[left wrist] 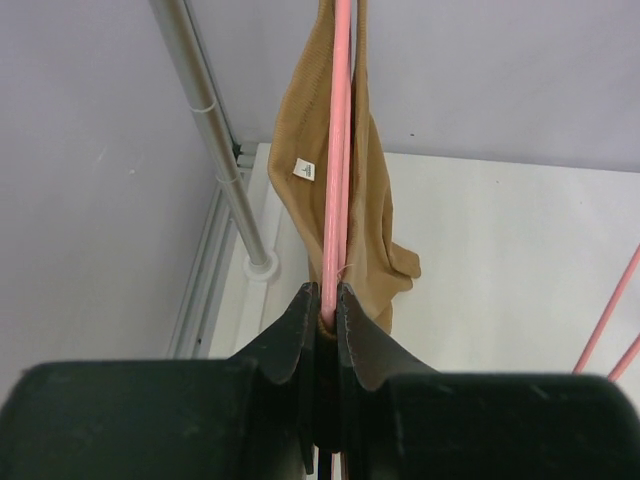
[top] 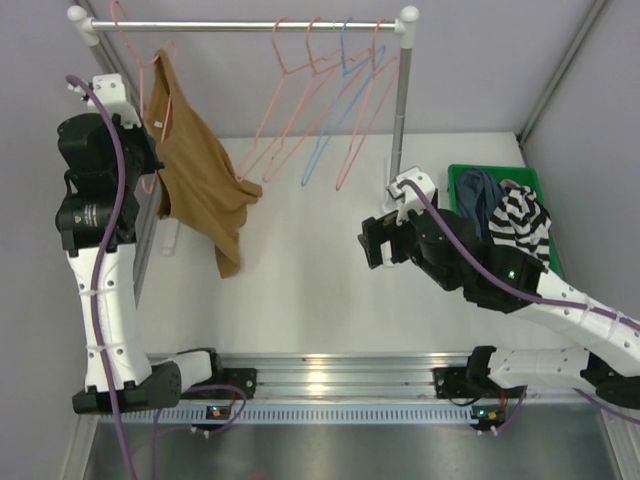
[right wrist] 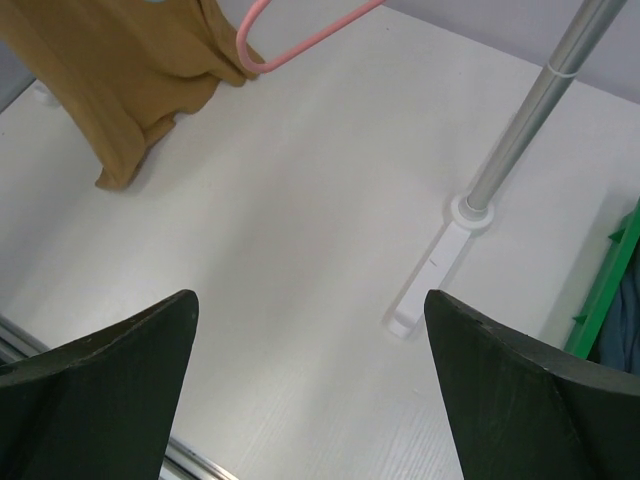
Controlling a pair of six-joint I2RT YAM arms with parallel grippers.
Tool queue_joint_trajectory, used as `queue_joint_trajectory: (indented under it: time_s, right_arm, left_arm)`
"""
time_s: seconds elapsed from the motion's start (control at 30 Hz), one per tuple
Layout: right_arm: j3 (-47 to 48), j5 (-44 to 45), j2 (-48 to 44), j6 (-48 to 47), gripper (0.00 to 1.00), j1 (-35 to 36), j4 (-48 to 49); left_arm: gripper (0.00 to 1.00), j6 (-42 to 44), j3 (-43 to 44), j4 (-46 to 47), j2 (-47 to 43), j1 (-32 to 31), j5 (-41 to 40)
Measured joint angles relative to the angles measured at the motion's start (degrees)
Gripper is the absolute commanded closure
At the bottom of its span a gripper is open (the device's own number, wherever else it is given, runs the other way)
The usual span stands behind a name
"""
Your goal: Place the tank top on the hanger
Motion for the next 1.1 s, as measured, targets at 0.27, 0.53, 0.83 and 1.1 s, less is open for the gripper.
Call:
queue_joint_trajectory:
  time_s: [0.27,0.53,0.83,1.1]
  right_arm:
    - [1.2,-1.2,3.0,-1.3,0.04,0.0,0.5]
    - [1.9,-2.8,5.6,-2.6,0.05,0.0,1.2]
    - [1.9,-3.3,5.8,-3.0,0.04,0.0,1.2]
    - [1.9,-3.7,5.8,-3.3,0.04,0.0,1.3]
  left_arm:
    - [1.00,1.4,4.1,-0.1,5.2,3.1,1.0]
    - [1.00,1.2,8.4,0.3,11.0,7.9,6.2]
    - [1.00,-2.6,8.7,0.8,14.1,14.7,12.9]
    - [0.94,-4.8,6.5,2.0,14.3,16.1,16.3]
